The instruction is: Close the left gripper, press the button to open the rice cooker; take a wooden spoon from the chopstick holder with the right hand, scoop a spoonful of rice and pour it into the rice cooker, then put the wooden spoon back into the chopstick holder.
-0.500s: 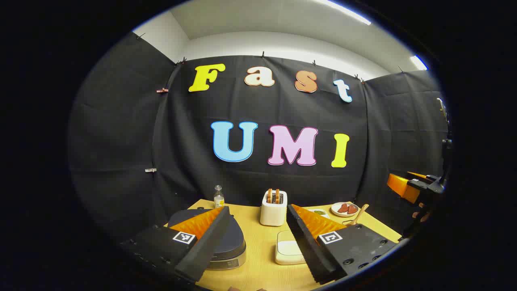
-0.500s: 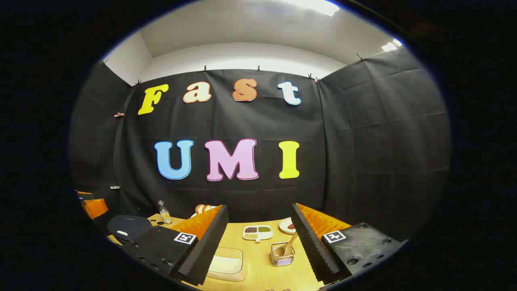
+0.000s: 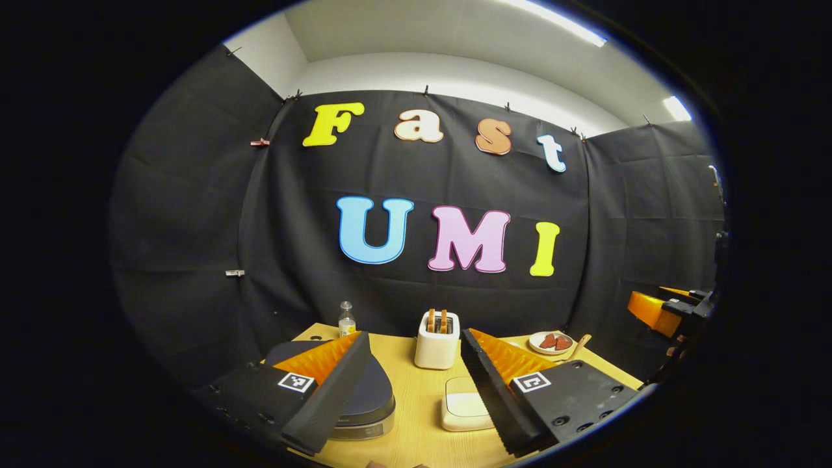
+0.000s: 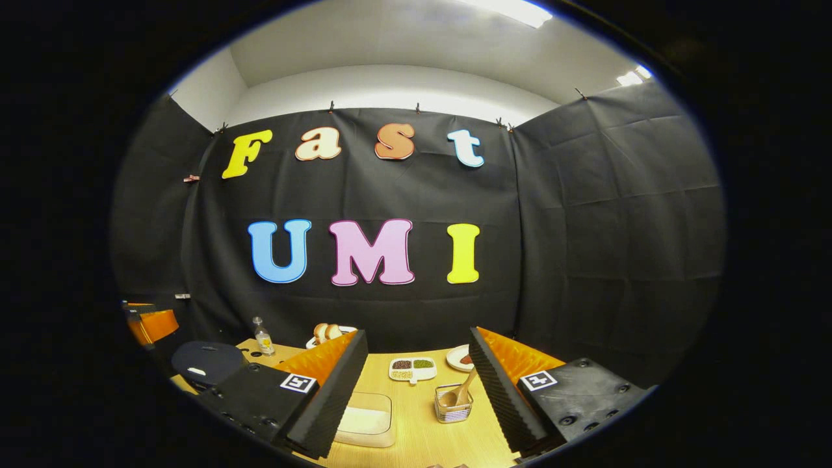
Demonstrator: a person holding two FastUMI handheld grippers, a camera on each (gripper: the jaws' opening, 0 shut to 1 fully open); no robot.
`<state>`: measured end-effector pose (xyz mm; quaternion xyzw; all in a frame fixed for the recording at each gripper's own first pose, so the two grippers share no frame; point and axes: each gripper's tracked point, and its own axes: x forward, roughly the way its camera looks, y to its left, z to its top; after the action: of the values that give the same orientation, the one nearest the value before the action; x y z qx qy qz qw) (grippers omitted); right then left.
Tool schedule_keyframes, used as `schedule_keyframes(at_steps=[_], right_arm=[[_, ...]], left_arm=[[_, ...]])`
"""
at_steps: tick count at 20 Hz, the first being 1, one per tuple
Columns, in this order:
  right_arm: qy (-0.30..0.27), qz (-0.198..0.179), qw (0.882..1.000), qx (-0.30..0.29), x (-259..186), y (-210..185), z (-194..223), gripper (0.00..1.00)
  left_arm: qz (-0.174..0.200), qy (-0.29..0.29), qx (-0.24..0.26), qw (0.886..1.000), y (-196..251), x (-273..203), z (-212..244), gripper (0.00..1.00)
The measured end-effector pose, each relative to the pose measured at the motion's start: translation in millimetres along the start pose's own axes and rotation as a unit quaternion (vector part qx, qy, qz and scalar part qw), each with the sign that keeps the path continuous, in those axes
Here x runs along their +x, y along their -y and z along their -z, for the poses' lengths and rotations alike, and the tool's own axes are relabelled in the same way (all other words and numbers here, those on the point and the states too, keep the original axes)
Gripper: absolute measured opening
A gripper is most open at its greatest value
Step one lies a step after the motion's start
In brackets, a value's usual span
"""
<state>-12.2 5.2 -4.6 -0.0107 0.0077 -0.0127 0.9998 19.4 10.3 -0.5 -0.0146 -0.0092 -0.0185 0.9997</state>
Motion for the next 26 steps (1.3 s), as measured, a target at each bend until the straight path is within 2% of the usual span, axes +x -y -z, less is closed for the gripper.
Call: schedule_keyframes(at_steps=[4,5,8,14,17,18,19,20,21,23,24,25,26], right_arm=[[0.005,0.012,1.0,0.004,0.9,1.3,-3.0,0.98],[0.007,0.015,1.0,0.004,1.4,2.3,-4.2,0.95],[0.005,0.019,1.0,0.003,2.3,2.1,-2.7,0.98],[-0.008,0.023,1.0,-0.007,1.5,5.8,5.8,0.98],[-0.016,0.027,0.999,-0.005,0.6,8.3,11.9,0.98],[-0.019,0.028,0.999,-0.004,-0.3,9.2,13.1,0.98],[-0.021,0.029,0.999,-0.004,-1.0,10.1,14.1,0.98],[-0.022,0.029,0.999,-0.005,-1.7,9.9,15.7,0.98],[-0.024,0.03,0.999,-0.007,-2.8,10.1,16.6,0.98],[-0.027,0.031,0.999,-0.011,-5.4,10.4,19.2,0.98],[-0.029,0.033,0.999,-0.012,-6.4,11.2,20.6,0.98],[-0.031,0.034,0.999,-0.012,-7.7,11.3,21.8,0.98],[-0.035,0.035,0.999,-0.01,-9.6,12.0,23.8,0.98]], left_arm=[[0.008,0.001,0.007,1.0,-0.7,11.3,-1.9,0.95],[0.01,0.001,0.009,1.0,0.1,13.3,-0.8,0.95],[0.016,-0.002,0.009,1.0,0.0,22.6,-2.2,0.95],[0.009,-0.021,0.015,1.0,-19.0,34.9,-0.1,0.92],[0.011,-0.044,0.004,0.999,-34.3,39.4,9.1,0.61],[0.011,-0.054,-0.003,0.998,-40.3,42.2,12.9,0.6],[0.014,-0.065,-0.012,0.998,-45.1,43.0,16.4,0.49],[0.011,-0.076,-0.02,0.997,-51.7,43.0,20.3,0.45],[0.002,-0.084,-0.023,0.996,-64.1,44.4,24.2,0.36],[-0.022,-0.104,-0.02,0.994,-89.5,46.6,33.8,0.26],[-0.032,-0.111,-0.018,0.993,-100.4,47.6,37.6,0.14],[-0.037,-0.12,-0.019,0.992,-109.9,49.7,41.3,0.07],[-0.039,-0.135,-0.019,0.99,-114.4,50.8,48.6,0.07]])
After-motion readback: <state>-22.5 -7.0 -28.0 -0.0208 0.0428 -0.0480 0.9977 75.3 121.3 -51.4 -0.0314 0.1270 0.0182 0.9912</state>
